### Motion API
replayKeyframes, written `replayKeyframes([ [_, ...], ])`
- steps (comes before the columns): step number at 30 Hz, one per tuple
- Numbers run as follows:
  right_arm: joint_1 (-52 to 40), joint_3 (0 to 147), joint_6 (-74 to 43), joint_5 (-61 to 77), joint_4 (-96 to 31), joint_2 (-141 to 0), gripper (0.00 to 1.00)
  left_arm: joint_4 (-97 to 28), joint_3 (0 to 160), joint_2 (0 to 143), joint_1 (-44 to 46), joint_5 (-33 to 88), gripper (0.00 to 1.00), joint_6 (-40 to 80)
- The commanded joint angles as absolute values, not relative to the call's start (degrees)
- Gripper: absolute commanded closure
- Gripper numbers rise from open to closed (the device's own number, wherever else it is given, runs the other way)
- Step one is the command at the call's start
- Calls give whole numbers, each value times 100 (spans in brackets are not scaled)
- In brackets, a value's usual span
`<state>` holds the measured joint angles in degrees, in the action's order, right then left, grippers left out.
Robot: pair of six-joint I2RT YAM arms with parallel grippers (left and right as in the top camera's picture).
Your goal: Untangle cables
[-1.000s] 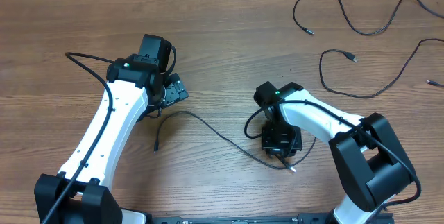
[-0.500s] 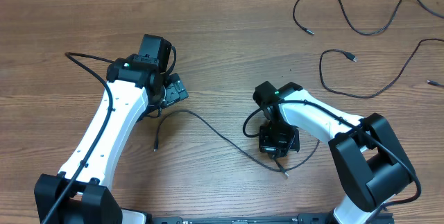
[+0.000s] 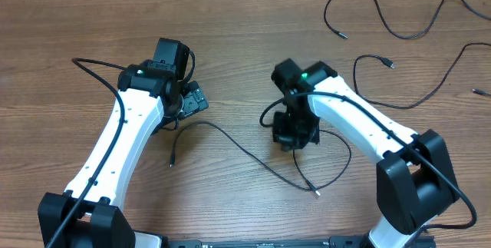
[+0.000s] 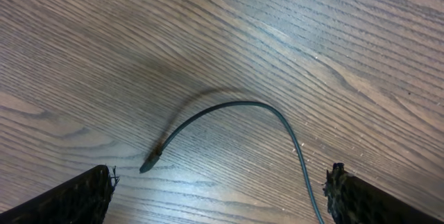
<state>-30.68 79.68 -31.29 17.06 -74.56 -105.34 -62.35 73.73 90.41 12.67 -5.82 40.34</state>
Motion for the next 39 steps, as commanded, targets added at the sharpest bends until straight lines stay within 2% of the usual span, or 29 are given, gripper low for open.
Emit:
replayKeyframes([
  [1, -3024, 8392, -3131, 2117, -7441, -10409, 96, -6235, 7354, 9109, 1278, -543, 0, 4095],
  [10, -2930, 9157, -3173, 2246, -7430, -10403, 96, -6233, 7354, 9124, 1282, -484, 0, 4095],
  [13, -2902, 9157, -3037, 1678, -7638, -10405, 96, -6237, 7354, 9148, 1282, -486, 1, 4093],
  [20, -3013, 8842, -3000, 309, -8683, -10405, 69, -6206, 7354, 9150, 1282, -486, 0, 4095],
  [21, -3063, 8694, -3000, 272, -8698, -10405, 64, -6204, 7354, 9150, 1282, -486, 0, 4095],
  [22, -3116, 8532, -3006, 259, -8670, -10405, 49, -6204, 7354, 9150, 1282, -486, 1, 4093],
  [23, -3164, 8353, -3006, 259, -8615, -10405, 42, -6204, 7354, 9150, 1282, -486, 1, 4095],
  [24, -3214, 8149, -3004, 261, -8512, -10405, 36, -6204, 7354, 9150, 1282, -486, 1, 4095],
  [26, -3282, 7806, -3033, 263, -8305, -10405, 33, -6204, 7354, 9150, 1282, -484, 0, 4093],
  [29, -3317, 7297, -3225, 268, -7929, -10405, 33, -6204, 7354, 9150, 1282, -486, 0, 4093],
  [34, -3321, 6643, -3304, 311, -7470, -10405, 44, -6206, 7352, 9150, 1282, -486, 1, 4093],
  [39, -3321, 6191, -3301, 307, -7107, -10405, 50, -6191, 7349, 9153, 1282, -486, 0, 4093],
])
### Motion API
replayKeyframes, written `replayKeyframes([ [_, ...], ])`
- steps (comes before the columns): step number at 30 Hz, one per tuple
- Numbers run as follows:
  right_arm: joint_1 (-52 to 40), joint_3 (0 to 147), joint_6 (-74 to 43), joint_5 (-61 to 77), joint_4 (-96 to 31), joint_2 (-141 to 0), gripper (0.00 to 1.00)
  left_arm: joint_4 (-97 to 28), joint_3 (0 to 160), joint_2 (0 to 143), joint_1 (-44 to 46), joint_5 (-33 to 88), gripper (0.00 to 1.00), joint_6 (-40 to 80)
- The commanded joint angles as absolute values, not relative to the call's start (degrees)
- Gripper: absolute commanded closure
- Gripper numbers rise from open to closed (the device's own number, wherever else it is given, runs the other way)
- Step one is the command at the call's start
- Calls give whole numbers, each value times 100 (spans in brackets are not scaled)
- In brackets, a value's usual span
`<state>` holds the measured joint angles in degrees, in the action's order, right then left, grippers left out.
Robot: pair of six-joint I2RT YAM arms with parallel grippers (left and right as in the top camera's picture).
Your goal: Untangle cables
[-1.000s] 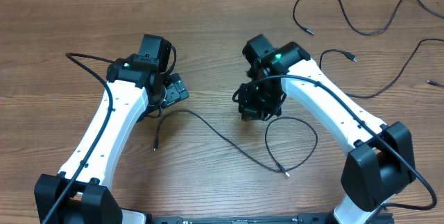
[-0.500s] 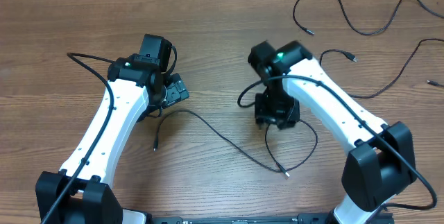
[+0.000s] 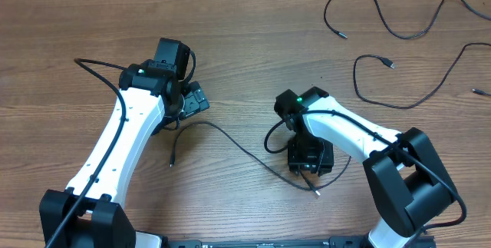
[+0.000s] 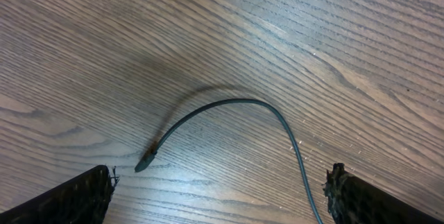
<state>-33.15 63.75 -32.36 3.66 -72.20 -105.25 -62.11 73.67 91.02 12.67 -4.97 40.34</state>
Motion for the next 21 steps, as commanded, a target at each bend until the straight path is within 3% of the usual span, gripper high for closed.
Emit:
replayKeyframes([
  [1, -3321, 6114, -3301, 316, -7006, -10405, 50, -6189, 7345, 9153, 1282, -486, 0, 4093],
  [12, -3321, 5806, -3301, 690, -6302, -10405, 63, -6171, 7332, 9153, 1282, -486, 0, 4093],
  [19, -3321, 5806, -3306, 779, -6254, -10405, 96, -6167, 7332, 9153, 1282, -486, 0, 4093],
  [21, -3321, 5806, -3306, 777, -6254, -10405, 96, -6169, 7332, 9153, 1282, -486, 0, 4093],
])
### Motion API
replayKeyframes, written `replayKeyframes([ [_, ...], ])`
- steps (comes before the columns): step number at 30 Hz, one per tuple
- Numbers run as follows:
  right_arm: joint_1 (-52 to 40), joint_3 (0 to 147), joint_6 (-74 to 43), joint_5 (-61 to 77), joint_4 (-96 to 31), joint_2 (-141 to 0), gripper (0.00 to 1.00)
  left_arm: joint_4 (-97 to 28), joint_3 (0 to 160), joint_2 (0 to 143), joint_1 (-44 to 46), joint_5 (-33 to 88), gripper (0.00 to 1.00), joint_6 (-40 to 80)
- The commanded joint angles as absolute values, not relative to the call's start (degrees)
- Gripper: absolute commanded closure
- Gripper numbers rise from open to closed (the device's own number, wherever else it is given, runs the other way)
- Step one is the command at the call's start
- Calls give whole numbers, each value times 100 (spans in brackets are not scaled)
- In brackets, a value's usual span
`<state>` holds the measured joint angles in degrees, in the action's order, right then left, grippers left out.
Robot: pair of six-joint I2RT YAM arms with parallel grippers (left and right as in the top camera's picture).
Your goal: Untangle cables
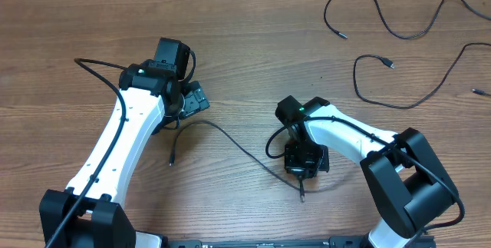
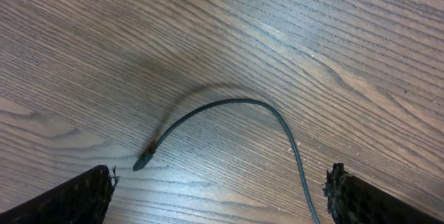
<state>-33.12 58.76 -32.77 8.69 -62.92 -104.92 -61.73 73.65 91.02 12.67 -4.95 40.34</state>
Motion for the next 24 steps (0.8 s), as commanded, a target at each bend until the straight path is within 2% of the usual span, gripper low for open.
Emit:
replayKeyframes([
  [1, -3321, 5806, -3306, 779, -6254, -10405, 96, -6169, 7332, 9153, 1282, -484, 0, 4093],
  [10, -3199, 6184, -3301, 1452, -6403, -10403, 96, -6145, 7332, 9153, 1282, -460, 1, 4095],
  [24, -2947, 8545, -3369, 1653, -7703, -10370, 96, -6152, 7332, 9153, 1282, -397, 0, 4093],
])
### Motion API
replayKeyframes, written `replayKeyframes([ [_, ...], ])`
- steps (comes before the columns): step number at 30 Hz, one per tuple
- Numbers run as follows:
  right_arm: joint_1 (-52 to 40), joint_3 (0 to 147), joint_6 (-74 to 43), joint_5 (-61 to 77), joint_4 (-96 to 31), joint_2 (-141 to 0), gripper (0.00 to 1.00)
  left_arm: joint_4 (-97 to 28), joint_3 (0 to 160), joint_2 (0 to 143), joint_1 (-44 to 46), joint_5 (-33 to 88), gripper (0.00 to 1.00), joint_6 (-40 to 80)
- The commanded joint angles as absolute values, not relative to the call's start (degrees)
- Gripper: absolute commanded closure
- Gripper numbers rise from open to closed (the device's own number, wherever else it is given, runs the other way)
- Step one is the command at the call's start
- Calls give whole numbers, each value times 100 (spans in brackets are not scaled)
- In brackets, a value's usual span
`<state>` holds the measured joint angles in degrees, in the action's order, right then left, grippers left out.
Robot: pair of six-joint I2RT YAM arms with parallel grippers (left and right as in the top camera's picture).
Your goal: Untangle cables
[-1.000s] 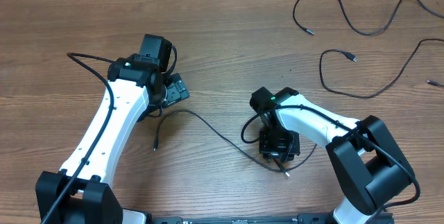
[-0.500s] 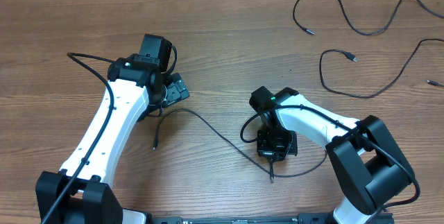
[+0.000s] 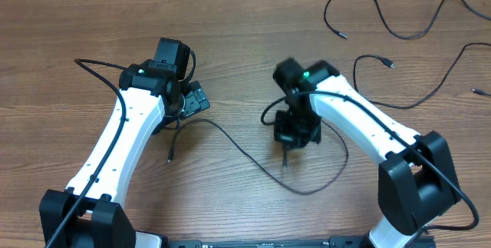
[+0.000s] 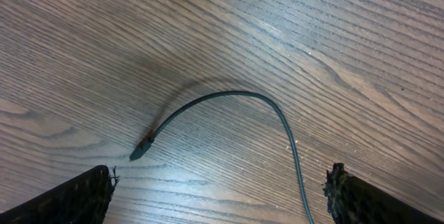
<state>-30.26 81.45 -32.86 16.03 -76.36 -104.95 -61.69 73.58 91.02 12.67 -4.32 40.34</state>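
One thin black cable (image 3: 230, 138) runs across the middle of the wooden table. Its left plug end (image 4: 139, 153) lies flat between the fingers of my left gripper (image 4: 220, 179), which hovers open above it without touching it. From there the cable runs right, loops low and rises to my right gripper (image 3: 295, 134). That gripper looks shut on the cable close to its other end, and the short free tip (image 3: 284, 160) sticks out below it. The right arm is slightly blurred.
Separate black cables lie at the back right: a looping one (image 3: 368, 8) near the far edge, a long curved one (image 3: 418, 104) beside the right arm, and a short end (image 3: 480, 92) at the right border. The left arm's own lead (image 3: 96, 64) arcs at the left.
My right gripper has moved away from the near edge toward the table's middle, and the cable's right tip came with it. The slack now forms a wide loop. The left plug shifted slightly.
The right gripper first hung at mid-table while the cable's right tip lay nearer the front edge. It then stood low over that tip, and the tip shifted left under it. Now gripper and tip are back at mid-table. The left gripper stayed open over the left plug.
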Motion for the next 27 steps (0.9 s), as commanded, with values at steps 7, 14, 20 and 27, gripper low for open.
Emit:
replayKeyframes([
  [7, -2344, 8978, -3918, 1166, -7861, -9959, 96, -6204, 7332, 9153, 1282, -397, 1, 4091],
  [14, -1160, 8978, -3787, 613, -8357, -9402, 96, -6191, 7332, 9153, 1282, -397, 1, 4093],
  [20, 10, 8978, -3378, 591, -8619, -9218, 96, -6193, 7332, 9153, 1282, -397, 0, 4093],
  [27, 1299, 8978, -3223, 443, -8892, -9198, 96, -6193, 7332, 9153, 1282, -397, 0, 4093],
])
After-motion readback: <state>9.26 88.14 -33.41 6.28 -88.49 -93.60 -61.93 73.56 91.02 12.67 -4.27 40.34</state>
